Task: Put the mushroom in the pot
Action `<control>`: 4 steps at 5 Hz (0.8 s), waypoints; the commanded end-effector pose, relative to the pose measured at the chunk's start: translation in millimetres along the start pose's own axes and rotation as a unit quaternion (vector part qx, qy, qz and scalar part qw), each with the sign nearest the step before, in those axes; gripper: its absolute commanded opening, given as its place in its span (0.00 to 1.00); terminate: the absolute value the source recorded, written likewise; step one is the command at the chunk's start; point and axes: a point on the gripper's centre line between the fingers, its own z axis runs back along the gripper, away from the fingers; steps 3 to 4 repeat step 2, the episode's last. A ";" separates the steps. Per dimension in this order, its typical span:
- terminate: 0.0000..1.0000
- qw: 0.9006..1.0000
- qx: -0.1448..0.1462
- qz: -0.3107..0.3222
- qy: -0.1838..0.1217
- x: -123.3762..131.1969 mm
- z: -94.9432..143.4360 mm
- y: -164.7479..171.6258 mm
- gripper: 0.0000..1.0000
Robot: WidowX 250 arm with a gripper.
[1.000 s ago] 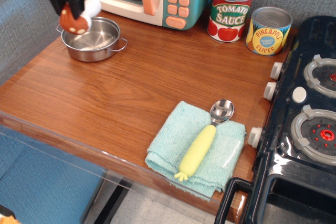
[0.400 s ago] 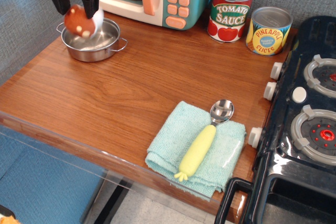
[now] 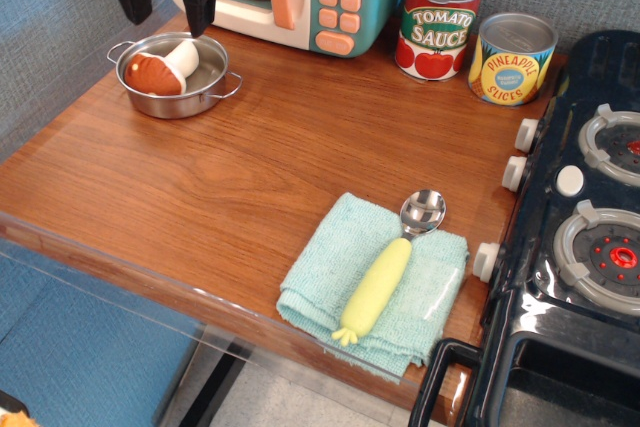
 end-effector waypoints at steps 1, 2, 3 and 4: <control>0.00 0.999 0.018 -0.011 -0.046 2.9 27.2 -4.5 1.00; 1.00 0.999 0.018 -0.011 -0.046 2.9 27.2 -4.5 1.00; 1.00 0.999 0.018 -0.011 -0.046 2.9 27.2 -4.5 1.00; 1.00 0.999 0.018 -0.011 -0.046 2.9 27.2 -4.5 1.00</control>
